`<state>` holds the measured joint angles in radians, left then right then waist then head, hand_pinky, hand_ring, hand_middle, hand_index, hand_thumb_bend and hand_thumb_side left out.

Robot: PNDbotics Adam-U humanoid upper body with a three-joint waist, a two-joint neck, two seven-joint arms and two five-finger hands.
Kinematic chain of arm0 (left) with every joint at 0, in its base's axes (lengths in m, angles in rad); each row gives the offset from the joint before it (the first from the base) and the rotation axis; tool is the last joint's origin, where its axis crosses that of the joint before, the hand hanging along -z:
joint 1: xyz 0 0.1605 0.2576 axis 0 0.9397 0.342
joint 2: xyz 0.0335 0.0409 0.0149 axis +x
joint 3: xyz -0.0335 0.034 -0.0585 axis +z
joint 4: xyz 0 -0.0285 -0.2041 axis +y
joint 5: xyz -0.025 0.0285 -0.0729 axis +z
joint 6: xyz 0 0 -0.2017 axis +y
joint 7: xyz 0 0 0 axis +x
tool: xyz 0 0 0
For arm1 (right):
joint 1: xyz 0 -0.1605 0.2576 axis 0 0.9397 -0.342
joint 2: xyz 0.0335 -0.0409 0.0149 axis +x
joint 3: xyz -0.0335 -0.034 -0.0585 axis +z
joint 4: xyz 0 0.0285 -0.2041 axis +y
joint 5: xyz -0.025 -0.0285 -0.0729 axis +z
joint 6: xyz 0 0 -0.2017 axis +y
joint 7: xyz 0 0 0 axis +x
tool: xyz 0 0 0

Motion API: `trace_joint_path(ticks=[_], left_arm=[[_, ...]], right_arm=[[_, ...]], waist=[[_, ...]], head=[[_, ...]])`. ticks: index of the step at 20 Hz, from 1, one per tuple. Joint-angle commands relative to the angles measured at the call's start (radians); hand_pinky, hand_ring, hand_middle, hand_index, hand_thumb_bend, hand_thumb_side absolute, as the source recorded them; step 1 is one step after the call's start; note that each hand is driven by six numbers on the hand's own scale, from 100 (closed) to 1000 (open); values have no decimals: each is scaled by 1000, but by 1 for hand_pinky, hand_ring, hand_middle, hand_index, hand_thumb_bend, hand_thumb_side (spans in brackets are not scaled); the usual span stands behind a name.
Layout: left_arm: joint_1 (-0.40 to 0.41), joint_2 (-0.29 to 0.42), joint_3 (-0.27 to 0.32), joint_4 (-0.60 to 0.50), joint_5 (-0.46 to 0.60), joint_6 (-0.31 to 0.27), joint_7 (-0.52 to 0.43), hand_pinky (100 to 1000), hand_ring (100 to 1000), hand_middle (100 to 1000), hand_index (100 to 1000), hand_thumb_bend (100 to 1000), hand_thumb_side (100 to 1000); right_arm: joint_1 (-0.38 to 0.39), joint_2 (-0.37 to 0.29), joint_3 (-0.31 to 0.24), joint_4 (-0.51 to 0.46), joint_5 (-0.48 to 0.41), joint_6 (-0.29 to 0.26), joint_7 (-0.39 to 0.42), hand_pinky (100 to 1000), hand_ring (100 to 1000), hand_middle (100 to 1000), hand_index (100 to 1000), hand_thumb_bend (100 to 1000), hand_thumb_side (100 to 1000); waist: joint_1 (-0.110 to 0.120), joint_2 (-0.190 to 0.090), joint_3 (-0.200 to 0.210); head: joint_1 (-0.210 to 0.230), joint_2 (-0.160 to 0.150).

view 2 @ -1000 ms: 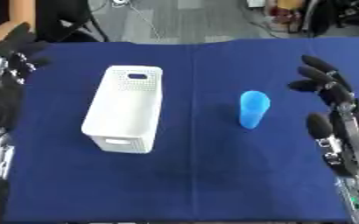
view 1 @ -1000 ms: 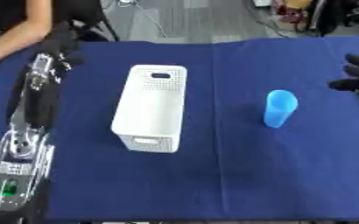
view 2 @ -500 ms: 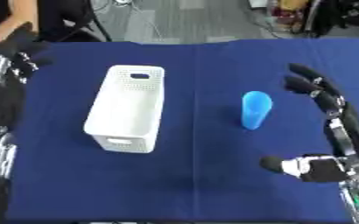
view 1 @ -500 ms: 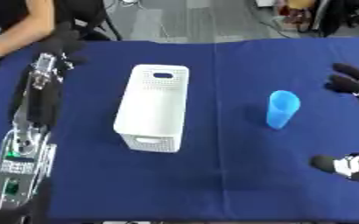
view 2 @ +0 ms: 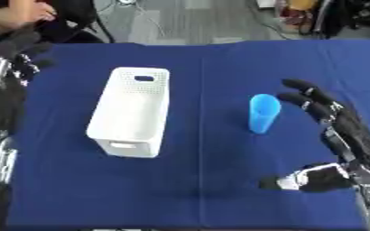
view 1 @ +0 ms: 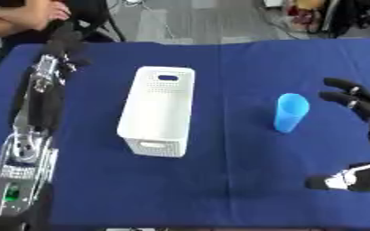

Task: Pick up objects on the table and place them in the box.

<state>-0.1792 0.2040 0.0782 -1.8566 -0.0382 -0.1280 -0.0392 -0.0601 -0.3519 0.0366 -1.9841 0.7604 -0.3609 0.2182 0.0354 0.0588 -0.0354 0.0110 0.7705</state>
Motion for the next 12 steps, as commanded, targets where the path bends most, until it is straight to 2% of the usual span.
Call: trace_joint_path(ticks=[1, 9, 12], left_arm=[[-4, 12, 8, -19, -3, -2, -3, 790, 870, 1000, 854, 106, 1000], [-4, 11, 7, -19, -3, -2, -4, 790, 869, 996, 853, 107, 1000], [-4, 11, 6, -18, -3, -2, -6, 790, 870, 995, 853, 108, 1000]], right_arm=[[-7, -22, -9, -16, 10, 3, -10, 762, 772, 926, 889, 983, 681], [-6, -38, -10, -16, 24, 13, -12, 767, 765, 921, 887, 974, 673], [-4, -66, -6, -16, -25, 28, -16, 750, 742, 937, 885, 961, 646]], waist=[[-3, -10, 0], [-3, -11, 2], [-4, -11, 5]], head=[[-17, -1], [-24, -1], [-26, -1]])
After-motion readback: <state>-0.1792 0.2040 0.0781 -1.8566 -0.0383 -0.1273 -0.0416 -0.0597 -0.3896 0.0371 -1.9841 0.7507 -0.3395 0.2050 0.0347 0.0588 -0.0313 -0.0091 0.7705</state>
